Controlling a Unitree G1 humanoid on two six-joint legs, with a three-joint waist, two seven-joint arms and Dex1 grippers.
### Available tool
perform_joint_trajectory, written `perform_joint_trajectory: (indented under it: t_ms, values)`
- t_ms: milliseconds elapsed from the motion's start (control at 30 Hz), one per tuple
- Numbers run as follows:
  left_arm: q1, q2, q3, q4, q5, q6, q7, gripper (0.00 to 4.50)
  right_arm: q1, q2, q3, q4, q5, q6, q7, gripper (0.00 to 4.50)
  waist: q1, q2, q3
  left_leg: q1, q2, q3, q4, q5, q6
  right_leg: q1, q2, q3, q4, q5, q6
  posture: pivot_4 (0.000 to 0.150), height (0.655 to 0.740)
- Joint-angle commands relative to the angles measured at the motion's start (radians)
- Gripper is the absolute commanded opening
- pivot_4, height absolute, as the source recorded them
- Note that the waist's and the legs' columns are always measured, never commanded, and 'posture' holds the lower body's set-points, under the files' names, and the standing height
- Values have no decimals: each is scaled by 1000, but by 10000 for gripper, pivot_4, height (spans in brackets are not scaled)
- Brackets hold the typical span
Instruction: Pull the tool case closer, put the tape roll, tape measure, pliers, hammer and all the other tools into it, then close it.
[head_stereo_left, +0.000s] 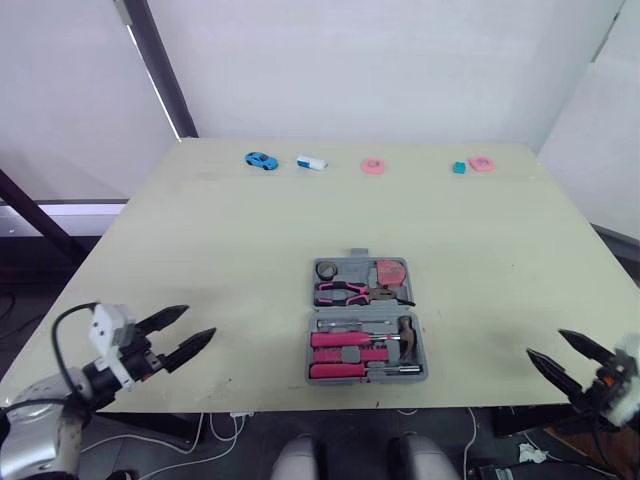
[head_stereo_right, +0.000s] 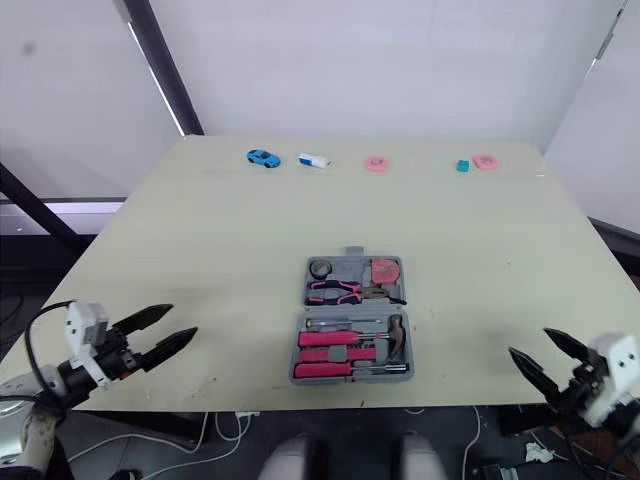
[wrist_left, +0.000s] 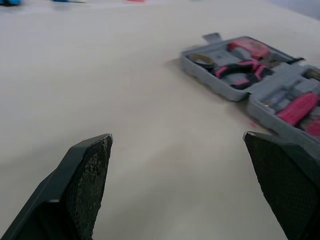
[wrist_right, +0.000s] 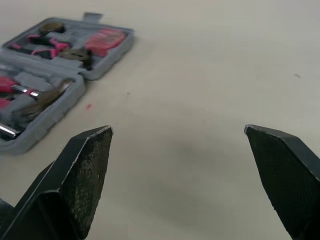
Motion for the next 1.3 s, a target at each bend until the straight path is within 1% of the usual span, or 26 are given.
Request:
perform_joint_trajectory:
  t_ms: [33, 133, 300, 400, 433, 467, 533, 567, 600, 633, 667, 733, 767, 800, 1033, 1300]
  values:
    - [-61, 18, -46, 32, 41, -45, -35, 45000, -88, -40, 69, 27, -39, 2, 37, 44448, 1, 0, 0, 0, 0, 0, 0, 0, 0, 0, 1, 0, 0, 0, 0, 1500, 7395]
    - [-123, 15, -94, 78, 71, -70, -62, 45000, -183, -58, 141, 80, -84, -6, 55, 44448, 2, 0, 0, -1, -1, -1, 0, 0, 0, 0, 1, -1, 0, 0, 0, 1500, 7395]
    - [-238, 8, -184, 133, 118, -61, -92, 45000, -349, -68, 271, 195, -174, 16, 65, 44448, 1, 0, 0, -1, -1, -1, 0, 0, 0, 0, 2, -1, 0, 0, 0, 1500, 7395]
    - [-291, 4, -218, 174, 139, -70, -109, 45000, -414, -62, 321, 251, -209, 14, 76, 44448, 1, 0, 0, -1, -1, -1, 0, 0, 0, 1, 2, -1, 0, 1, 0, 1500, 7395]
    - [-314, 1, -236, 193, 152, -78, -118, 45000, -442, -59, 351, 272, -225, 14, 89, 42174, 1, 0, 0, -1, -1, -1, 0, 0, 0, 1, 2, -1, 0, 1, 0, 1500, 7395]
    - [-337, -3, -255, 210, 162, -81, -132, 42398, -473, -53, 380, 293, -245, 7, 95, 39358, 1, 0, 0, -1, -1, -1, 0, 0, 0, 1, 2, -1, 0, 1, 1, 1500, 7395]
    - [-375, -11, -282, 245, 182, -95, -150, 36409, -522, -42, 417, 327, -270, 0, 101, 31535, 0, 0, 0, -1, -1, -1, 0, 0, 0, 0, 2, -1, 0, 2, 3, 1500, 7395]
    - [-393, -13, -294, 263, 193, -103, -158, 32312, -545, -35, 430, 342, -280, -6, 102, 27157, 0, 0, 0, -1, -1, -1, 0, 0, 0, 1, 2, -1, 0, 3, 4, 1500, 7395]
    - [-413, -16, -305, 283, 202, -113, -166, 26866, -568, -29, 445, 358, -293, -11, 105, 21402, -1, 0, 0, -1, -1, -1, 0, 0, 0, 0, 3, -1, 0, 3, 4, 1500, 7395]
    - [-432, -19, -312, 300, 207, -118, -172, 23649, -587, -24, 457, 373, -302, -14, 109, 17896, -1, 0, 0, -1, -1, -1, 0, 0, 0, 0, 3, -1, 0, 3, 4, 1500, 7395]
    - [-447, -21, -318, 317, 211, -122, -178, 17840, -602, -19, 467, 389, -310, -18, 112, 11943, -1, 0, 0, -1, -1, -1, 0, 0, 0, 0, 3, -1, 0, 3, 4, 1500, 7395]
    - [-468, -24, -331, 346, 223, -138, -188, 8905, -623, -15, 486, 407, -327, -27, 121, 2544, 0, 0, 0, -2, -1, -1, 0, 0, 0, 0, 3, -1, 1, 3, 4, 1500, 7395]
    - [-477, -25, -338, 361, 232, -149, -193, 4545, -631, -15, 496, 415, -337, -36, 127, 4, 0, 0, 0, -2, -1, -1, 0, 0, 0, 0, 3, -1, 0, 3, 4, 1500, 7395]
    - [-484, -27, -344, 376, 241, -161, -198, 348, -638, -13, 505, 423, -345, -44, 132, 0, 0, 0, 0, -2, -1, -1, 0, 0, 0, 0, 3, -1, 0, 3, 4, 1500, 7395]
    - [-574, -73, -399, 513, 302, -226, -231, 348, -727, 35, 585, 518, -423, -114, 149, 0, -1, 0, 0, -2, -1, -1, 1, 0, 0, 0, 4, -1, 1, 3, 4, 1500, 7395]
    - [-636, -106, -427, 602, 353, -282, -245, 348, -768, 84, 620, 573, -454, -150, 156, 0, -1, 0, 0, -3, -1, -2, 1, 0, 0, 0, 4, -1, 1, 3, 4, 1500, 7395]
